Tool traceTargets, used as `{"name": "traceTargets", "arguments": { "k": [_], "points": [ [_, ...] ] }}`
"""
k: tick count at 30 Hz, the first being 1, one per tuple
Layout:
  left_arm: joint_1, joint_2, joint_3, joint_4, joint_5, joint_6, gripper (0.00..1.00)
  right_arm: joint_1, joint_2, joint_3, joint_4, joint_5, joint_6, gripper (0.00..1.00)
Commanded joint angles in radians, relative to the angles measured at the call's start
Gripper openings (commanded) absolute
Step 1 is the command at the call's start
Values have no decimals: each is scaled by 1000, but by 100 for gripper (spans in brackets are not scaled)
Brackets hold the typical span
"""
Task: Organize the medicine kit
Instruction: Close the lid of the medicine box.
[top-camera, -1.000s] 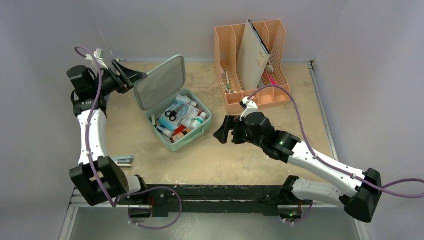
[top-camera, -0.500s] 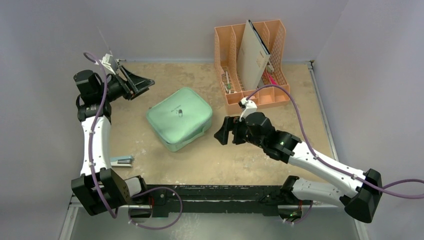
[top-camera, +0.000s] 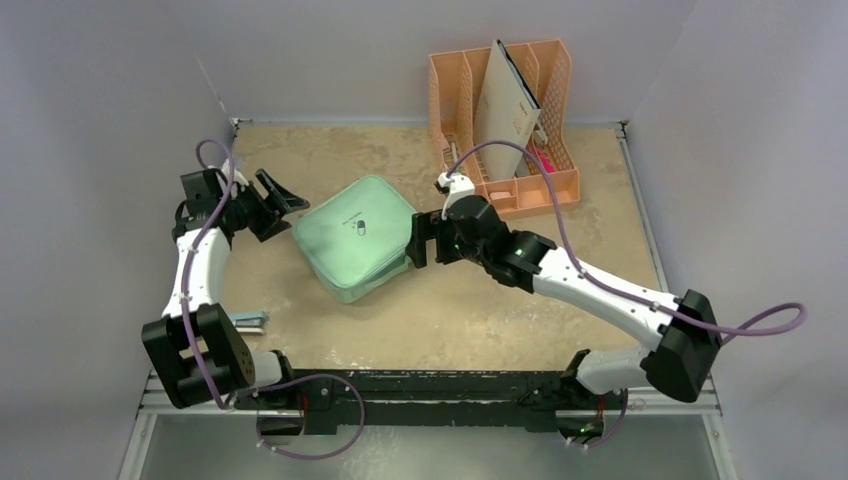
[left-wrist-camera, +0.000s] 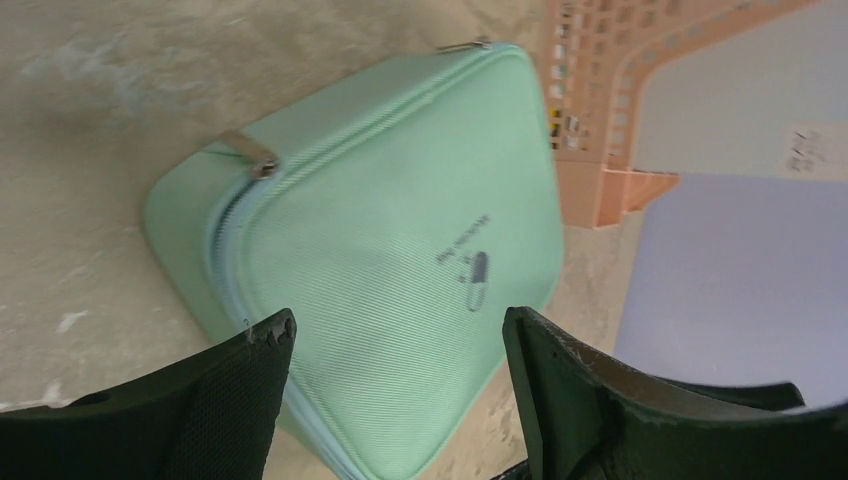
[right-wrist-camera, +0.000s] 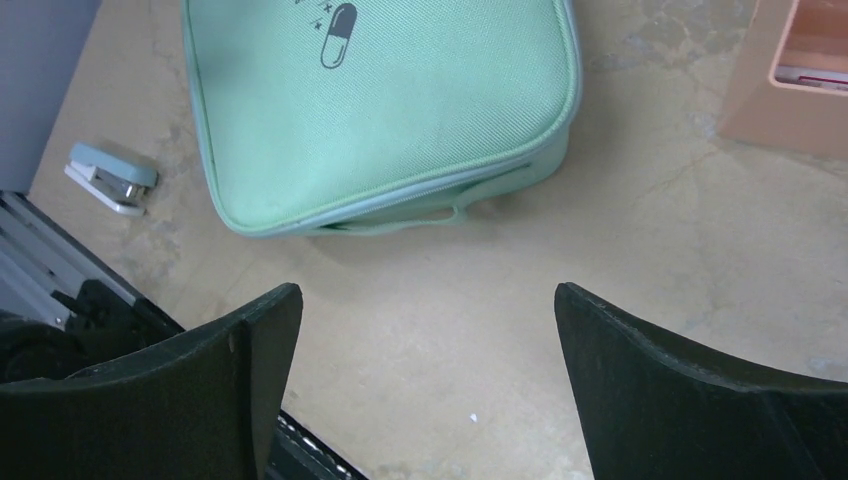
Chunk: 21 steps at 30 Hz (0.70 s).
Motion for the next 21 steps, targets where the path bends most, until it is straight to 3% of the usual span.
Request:
{"name": "traceTargets", "arguments": {
  "k": [1,4,9,15,21],
  "points": [
    [0,63,-1,-9,-165,40,73,-4,73,44,38,3,109,97],
    [1,111,12,41,-171,33,70,-7,121,19,95,-37,205,93],
    [1,244,90,71,-104,65,68,-8,196,0,198,-150,354,76],
    [0,353,225,-54,-84,169,69,-9,253,-16,277,-193,487,75],
    [-8,379,223,-81,-90,199,69,-9,245,-35,278,-201,490,74]
  ]
}}
